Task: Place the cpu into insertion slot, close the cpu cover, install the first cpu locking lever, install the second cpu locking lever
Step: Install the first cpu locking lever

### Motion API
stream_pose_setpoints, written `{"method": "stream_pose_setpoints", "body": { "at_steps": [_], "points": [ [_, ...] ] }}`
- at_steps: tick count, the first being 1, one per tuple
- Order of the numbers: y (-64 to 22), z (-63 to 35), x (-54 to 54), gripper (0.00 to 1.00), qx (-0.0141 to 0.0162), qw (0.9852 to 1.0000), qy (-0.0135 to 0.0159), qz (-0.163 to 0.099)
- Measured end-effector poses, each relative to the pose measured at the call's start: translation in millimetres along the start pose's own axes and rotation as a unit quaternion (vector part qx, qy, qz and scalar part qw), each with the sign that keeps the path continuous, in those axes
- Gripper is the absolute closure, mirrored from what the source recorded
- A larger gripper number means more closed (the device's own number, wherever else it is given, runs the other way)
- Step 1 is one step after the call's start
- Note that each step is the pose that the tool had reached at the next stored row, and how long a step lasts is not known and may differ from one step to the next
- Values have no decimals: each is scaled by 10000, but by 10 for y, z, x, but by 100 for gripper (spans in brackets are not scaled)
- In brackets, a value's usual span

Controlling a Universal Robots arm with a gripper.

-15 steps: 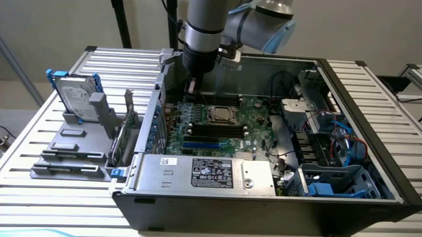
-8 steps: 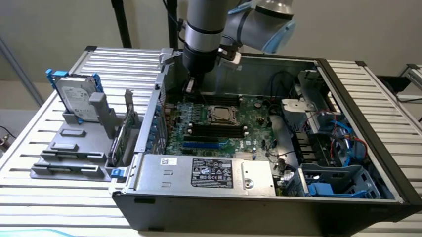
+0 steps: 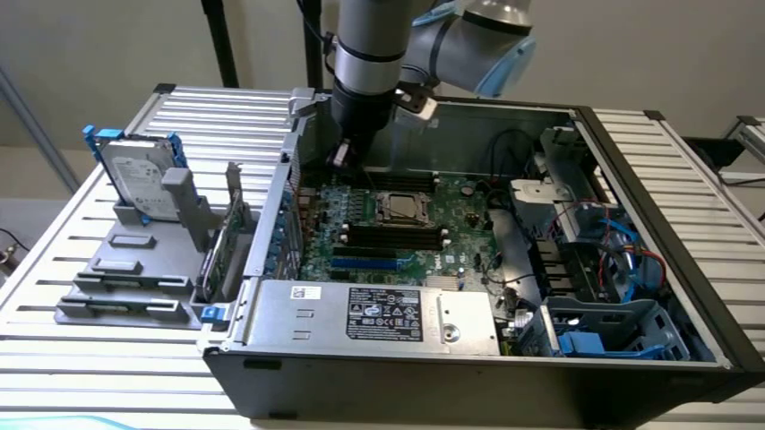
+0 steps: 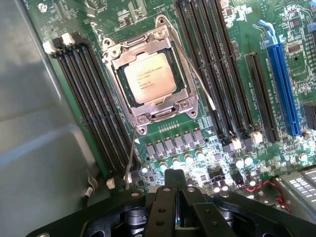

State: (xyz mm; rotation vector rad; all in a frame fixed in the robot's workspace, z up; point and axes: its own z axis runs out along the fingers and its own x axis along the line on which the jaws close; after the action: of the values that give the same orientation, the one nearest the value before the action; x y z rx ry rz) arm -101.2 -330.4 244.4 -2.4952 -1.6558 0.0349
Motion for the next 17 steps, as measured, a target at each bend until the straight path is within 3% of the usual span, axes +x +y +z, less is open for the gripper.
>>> {"method": "stream_pose_setpoints", "body": {
  "at_steps": [4, 9, 17],
  "points": [
    [-6, -3, -2, 89, 17, 9998, 95, 199],
    [-17, -7, -6, 89, 56, 9988, 251, 419],
    [-35, -13, -13, 89, 115, 9957, 493, 778]
  ]
}}
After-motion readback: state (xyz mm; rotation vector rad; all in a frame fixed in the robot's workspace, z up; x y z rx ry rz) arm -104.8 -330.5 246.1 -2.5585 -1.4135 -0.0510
